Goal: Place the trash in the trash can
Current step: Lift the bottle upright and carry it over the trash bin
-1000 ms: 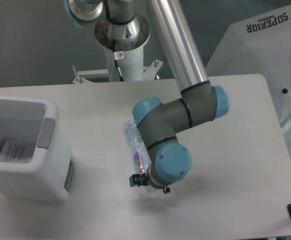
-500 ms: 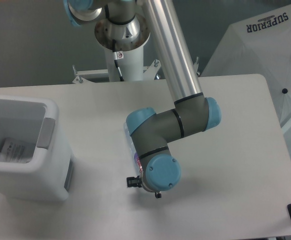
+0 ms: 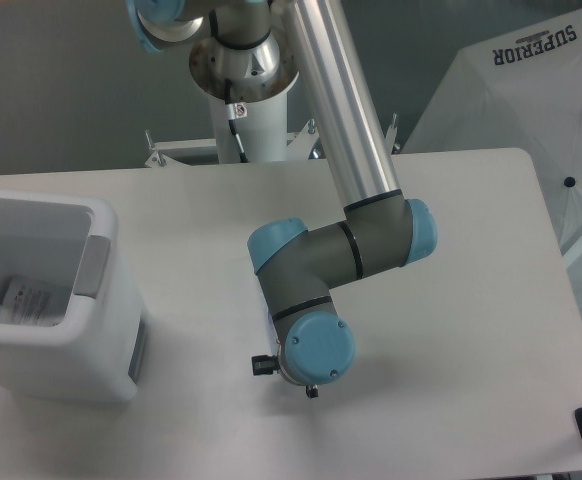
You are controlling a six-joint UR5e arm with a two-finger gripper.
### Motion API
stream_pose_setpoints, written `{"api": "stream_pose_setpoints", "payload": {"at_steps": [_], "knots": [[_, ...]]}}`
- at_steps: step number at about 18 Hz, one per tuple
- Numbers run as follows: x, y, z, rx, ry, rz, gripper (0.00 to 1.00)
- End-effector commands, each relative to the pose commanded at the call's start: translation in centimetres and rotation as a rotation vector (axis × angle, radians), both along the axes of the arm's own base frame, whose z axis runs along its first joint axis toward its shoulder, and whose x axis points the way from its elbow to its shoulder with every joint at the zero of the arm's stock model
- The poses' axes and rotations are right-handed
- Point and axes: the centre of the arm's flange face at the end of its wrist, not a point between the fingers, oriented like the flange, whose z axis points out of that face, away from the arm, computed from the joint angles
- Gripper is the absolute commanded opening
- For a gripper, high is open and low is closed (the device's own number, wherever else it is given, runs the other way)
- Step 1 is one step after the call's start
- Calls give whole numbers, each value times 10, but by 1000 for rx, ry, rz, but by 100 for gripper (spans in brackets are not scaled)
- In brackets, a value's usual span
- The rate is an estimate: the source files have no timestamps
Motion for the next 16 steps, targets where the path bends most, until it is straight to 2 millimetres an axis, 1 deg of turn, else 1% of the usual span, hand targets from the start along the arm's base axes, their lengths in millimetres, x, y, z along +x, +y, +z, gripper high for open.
{"api": "stream_pose_setpoints", "payload": {"at_steps": [3,4,6,9,16], "knots": [[2,-1,34,40,26,-7,18],[4,-3,60,72,51,-13,18],[7,-3,95,127,82,-12,17],[9,-2,148,278,135,-2,16],[13,1,258,596,261,0,16]]}}
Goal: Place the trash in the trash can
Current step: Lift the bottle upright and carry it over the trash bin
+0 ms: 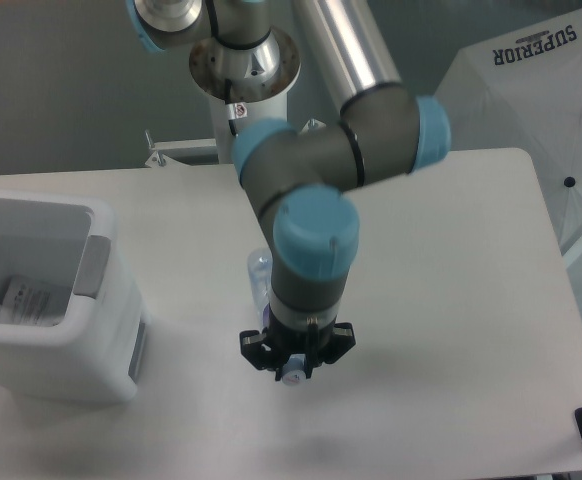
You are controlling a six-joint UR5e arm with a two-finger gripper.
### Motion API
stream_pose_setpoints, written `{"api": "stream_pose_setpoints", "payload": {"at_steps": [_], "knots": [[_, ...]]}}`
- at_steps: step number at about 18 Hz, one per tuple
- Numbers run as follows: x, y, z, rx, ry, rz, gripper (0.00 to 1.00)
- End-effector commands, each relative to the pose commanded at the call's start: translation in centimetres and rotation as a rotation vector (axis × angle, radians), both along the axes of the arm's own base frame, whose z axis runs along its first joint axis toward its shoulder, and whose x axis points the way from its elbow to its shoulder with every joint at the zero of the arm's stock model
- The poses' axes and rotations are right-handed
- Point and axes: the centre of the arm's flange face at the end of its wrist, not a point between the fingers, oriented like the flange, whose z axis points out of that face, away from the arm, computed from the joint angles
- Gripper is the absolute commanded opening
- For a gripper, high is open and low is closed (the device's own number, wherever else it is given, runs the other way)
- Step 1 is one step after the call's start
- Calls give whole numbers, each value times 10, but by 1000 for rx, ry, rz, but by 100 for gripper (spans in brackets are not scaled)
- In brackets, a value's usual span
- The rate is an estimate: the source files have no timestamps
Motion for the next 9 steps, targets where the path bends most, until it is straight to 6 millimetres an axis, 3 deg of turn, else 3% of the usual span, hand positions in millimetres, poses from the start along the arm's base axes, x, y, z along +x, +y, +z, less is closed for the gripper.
{"api": "stream_pose_setpoints", "payload": {"at_steps": [7,9], "knots": [[19,-22,108,351,-25,-59,16],[29,-27,129,412,-44,-94,16]]}}
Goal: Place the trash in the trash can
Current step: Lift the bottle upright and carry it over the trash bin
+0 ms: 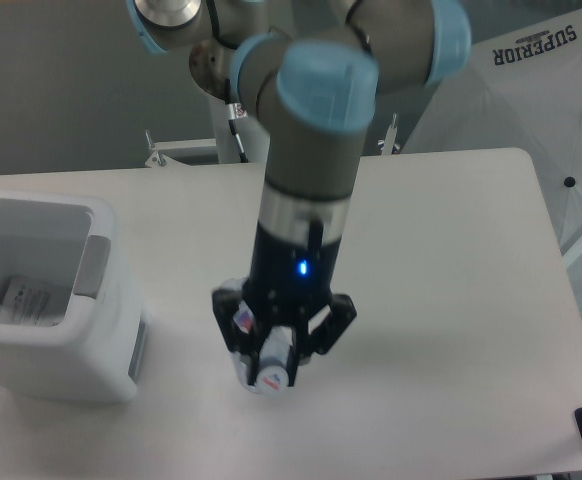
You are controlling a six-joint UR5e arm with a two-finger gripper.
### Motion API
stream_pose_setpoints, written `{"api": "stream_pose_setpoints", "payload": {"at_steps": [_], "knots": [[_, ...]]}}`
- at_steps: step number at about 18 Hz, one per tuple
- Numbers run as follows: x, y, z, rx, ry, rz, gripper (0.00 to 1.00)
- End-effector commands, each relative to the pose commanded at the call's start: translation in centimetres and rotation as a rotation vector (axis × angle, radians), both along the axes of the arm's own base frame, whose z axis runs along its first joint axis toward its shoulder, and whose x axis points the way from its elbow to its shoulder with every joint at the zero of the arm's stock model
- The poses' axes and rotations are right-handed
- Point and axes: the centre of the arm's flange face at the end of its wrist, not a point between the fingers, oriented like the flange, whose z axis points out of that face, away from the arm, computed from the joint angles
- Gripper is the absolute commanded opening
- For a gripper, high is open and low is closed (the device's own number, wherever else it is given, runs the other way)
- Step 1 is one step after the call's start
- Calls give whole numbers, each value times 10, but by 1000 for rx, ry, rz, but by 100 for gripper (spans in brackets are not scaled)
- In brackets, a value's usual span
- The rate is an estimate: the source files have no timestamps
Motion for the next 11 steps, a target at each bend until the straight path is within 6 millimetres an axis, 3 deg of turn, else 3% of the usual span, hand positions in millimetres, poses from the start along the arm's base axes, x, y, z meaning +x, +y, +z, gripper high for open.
{"api": "stream_pose_setpoints", "payload": {"at_steps": [4,8,11], "knots": [[25,-17,44,59,37,-18,16],[45,-17,63,111,27,-70,16],[71,-13,78,146,27,-122,16]]}}
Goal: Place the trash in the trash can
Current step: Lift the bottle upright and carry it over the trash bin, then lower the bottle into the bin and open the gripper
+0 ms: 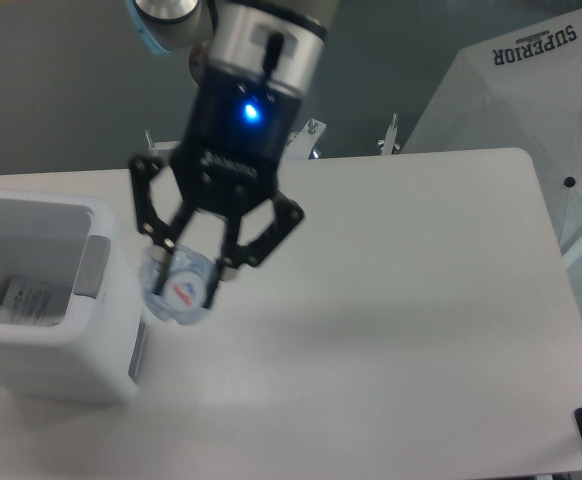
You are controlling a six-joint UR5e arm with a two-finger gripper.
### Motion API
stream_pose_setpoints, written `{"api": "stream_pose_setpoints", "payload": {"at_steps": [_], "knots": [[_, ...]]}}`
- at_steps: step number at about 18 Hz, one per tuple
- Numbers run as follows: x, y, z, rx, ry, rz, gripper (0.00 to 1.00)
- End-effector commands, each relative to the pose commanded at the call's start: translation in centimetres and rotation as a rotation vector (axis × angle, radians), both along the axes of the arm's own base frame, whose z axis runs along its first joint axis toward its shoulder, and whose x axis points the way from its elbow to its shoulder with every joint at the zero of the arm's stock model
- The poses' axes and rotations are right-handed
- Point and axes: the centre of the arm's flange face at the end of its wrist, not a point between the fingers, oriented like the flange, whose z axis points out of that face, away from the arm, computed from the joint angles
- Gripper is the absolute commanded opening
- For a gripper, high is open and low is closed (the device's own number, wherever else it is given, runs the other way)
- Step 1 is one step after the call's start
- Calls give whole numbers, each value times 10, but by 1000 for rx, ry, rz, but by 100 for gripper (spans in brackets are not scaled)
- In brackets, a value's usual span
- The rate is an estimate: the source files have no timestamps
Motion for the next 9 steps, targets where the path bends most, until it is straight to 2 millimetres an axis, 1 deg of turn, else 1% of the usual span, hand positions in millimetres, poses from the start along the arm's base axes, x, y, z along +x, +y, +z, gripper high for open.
{"api": "stream_pose_setpoints", "payload": {"at_steps": [2,5,7,9], "knots": [[24,5,8,11,4,-33,16],[53,13,13,17,6,-77,16],[61,19,8,11,0,-94,17],[80,29,-2,10,-1,-127,17]]}}
